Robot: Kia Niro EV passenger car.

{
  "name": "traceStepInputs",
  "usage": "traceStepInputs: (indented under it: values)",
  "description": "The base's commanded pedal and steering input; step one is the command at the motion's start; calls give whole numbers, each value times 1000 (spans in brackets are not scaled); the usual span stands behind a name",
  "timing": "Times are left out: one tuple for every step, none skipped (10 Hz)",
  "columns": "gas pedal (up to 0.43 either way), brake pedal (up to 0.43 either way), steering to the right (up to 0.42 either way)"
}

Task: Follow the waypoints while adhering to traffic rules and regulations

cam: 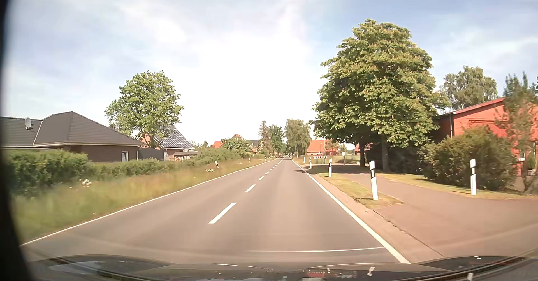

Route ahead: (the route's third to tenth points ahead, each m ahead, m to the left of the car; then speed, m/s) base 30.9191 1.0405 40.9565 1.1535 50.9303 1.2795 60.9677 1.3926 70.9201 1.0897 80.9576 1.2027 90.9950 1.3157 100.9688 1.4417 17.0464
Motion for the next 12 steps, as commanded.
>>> traceStepInputs:
  values:
    - [268,0,-1]
    - [268,0,-1]
    - [268,0,-1]
    - [268,0,-1]
    - [268,0,-1]
    - [248,0,-1]
    - [138,0,-1]
    - [28,0,-1]
    - [0,0,-1]
    - [0,0,-1]
    - [0,0,-1]
    - [0,0,-1]
